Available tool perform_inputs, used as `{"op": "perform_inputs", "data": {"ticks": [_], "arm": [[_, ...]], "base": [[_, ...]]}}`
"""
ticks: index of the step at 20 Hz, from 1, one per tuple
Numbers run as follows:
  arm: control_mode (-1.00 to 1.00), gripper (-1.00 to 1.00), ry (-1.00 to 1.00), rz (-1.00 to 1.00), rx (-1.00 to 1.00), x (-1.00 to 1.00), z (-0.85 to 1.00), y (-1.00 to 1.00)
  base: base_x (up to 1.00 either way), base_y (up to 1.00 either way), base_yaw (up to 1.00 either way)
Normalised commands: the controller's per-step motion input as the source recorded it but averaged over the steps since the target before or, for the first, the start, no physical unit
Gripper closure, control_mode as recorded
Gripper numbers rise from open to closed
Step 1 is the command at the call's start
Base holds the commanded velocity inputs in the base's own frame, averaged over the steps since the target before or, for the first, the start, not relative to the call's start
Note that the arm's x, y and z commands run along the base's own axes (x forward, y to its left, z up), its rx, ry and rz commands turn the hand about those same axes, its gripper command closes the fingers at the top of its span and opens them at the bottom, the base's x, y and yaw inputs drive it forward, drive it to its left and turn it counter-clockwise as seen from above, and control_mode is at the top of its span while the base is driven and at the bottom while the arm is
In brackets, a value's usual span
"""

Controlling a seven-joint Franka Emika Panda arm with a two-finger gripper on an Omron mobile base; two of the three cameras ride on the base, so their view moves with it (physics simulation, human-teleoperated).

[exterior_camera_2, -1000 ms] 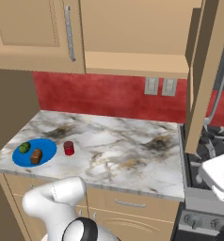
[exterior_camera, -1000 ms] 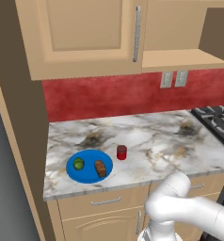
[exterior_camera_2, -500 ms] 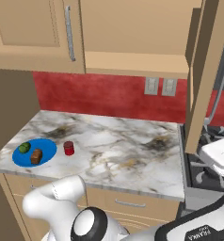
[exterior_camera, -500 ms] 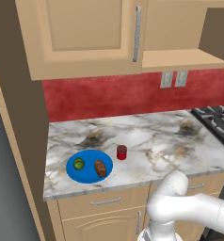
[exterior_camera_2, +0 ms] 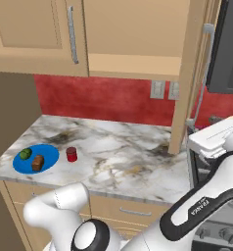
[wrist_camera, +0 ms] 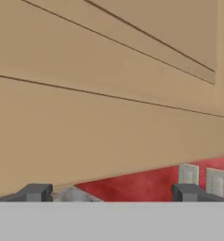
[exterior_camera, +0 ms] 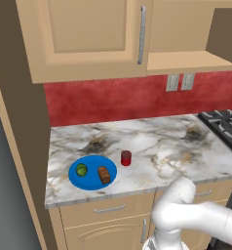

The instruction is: Pick the avocado and bread from the counter and place them on the plate. Then pick the jam from the cabinet and place it next to the plate. Lastly close the cabinet door.

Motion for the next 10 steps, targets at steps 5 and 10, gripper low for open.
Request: {"op": "perform_inputs", "data": {"ticks": [5, 10], "arm": [[-1.00, -1.00, 0.00, -0.05, 0.02, 0.81, 0.00, 0.69], [-1.00, -1.00, 0.00, -0.10, 0.02, 0.75, 0.00, 0.66]], "base": [[0.00, 0.00, 0.00], [0.00, 0.00, 0.00]]}}
